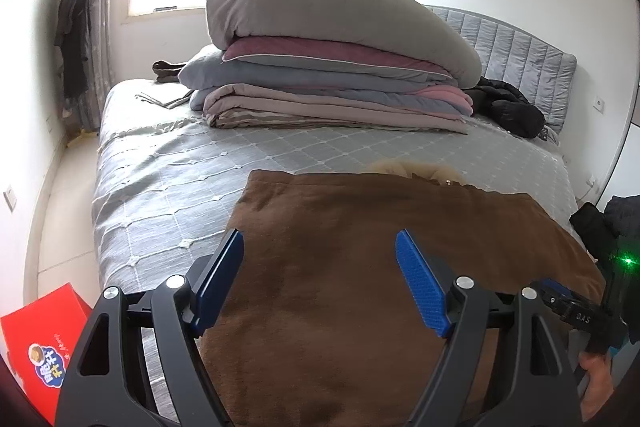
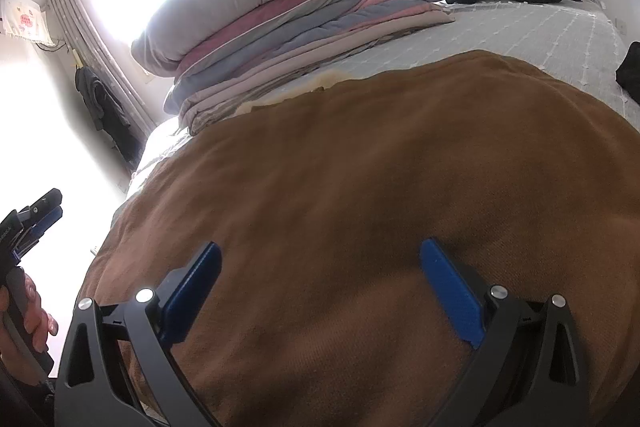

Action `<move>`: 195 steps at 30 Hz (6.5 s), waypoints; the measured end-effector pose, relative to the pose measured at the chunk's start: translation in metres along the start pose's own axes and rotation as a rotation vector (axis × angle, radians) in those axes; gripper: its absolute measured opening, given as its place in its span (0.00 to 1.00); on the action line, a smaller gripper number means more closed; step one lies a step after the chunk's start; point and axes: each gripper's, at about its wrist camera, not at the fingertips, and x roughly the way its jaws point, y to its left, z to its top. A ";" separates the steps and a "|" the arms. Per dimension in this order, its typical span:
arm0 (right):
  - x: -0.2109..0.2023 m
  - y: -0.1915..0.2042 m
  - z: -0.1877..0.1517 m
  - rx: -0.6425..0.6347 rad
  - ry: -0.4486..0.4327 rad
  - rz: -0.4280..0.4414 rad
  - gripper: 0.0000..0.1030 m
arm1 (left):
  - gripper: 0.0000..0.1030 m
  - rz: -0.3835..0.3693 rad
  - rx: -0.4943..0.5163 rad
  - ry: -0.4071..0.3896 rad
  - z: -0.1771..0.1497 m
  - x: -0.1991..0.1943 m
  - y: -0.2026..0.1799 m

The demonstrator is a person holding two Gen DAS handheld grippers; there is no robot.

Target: Fold large clothes

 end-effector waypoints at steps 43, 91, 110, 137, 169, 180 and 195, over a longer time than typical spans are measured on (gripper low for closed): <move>0.000 -0.010 0.001 0.018 0.000 0.021 0.93 | 0.73 -0.271 -0.383 0.271 -0.014 0.032 0.077; -0.004 -0.014 0.001 0.024 0.006 0.023 0.93 | 0.62 -0.481 -0.952 0.525 -0.155 0.047 0.062; -0.002 -0.006 -0.002 -0.027 0.009 -0.023 0.93 | 0.45 -0.474 -0.961 0.508 -0.156 0.053 0.093; -0.002 -0.008 -0.001 -0.023 0.007 -0.016 0.93 | 0.47 -0.490 -0.968 0.516 -0.162 0.056 0.103; -0.002 -0.008 -0.001 -0.023 0.007 -0.017 0.93 | 0.47 -0.494 -0.973 0.512 -0.163 0.055 0.108; -0.002 -0.008 -0.001 -0.023 0.006 -0.016 0.93 | 0.47 -0.494 -0.972 0.511 -0.163 0.055 0.108; -0.002 -0.008 -0.001 -0.023 0.006 -0.016 0.93 | 0.48 -0.501 -1.006 0.499 -0.168 0.048 0.113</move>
